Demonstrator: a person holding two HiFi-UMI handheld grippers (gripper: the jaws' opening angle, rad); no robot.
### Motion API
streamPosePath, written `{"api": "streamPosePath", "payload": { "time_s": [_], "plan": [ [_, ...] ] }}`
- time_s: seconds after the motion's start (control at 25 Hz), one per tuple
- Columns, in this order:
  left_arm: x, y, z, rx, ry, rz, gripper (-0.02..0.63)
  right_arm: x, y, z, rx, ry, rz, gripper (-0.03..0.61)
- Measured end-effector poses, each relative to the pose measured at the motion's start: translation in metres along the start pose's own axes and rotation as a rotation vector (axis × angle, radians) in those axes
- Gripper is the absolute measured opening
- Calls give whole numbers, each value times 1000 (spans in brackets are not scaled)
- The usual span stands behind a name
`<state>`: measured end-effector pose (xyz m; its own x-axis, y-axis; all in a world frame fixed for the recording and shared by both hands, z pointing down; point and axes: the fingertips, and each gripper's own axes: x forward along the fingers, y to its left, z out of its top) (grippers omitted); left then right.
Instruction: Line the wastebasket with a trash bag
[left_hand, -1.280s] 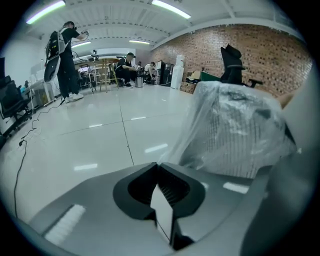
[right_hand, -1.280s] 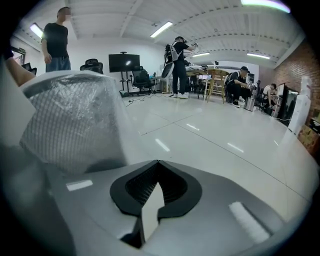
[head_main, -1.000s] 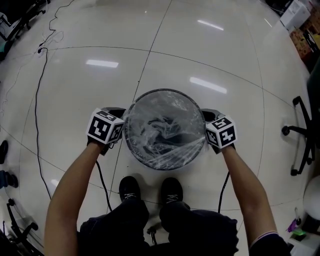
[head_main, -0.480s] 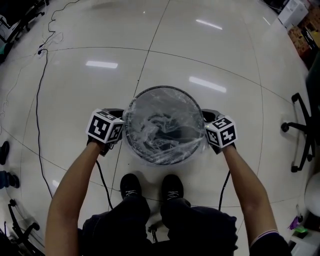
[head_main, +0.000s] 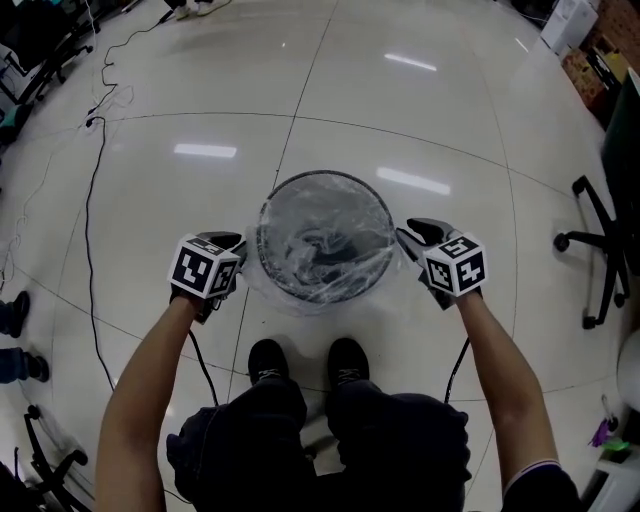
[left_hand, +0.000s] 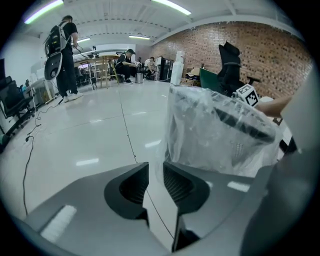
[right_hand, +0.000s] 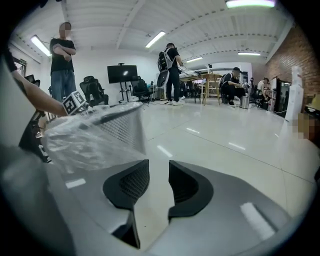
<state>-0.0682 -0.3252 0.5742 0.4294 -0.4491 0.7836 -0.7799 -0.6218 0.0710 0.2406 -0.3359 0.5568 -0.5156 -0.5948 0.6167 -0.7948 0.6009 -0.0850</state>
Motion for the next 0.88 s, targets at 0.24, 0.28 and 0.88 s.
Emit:
{"api": "streamPosePath", "payload": {
  "time_s": [0.24, 0.28, 0.88],
  "plan": [
    [-19, -18, -12, 11, -3, -11, 86, -52, 22, 18, 17, -91, -3, 124],
    [-21, -23, -15, 13, -3, -18, 86, -59, 28, 23, 13, -103, -1, 123],
    [-36, -74, -27, 68, -31, -97, 86, -74, 116, 28, -20, -91, 96, 10]
  ]
}}
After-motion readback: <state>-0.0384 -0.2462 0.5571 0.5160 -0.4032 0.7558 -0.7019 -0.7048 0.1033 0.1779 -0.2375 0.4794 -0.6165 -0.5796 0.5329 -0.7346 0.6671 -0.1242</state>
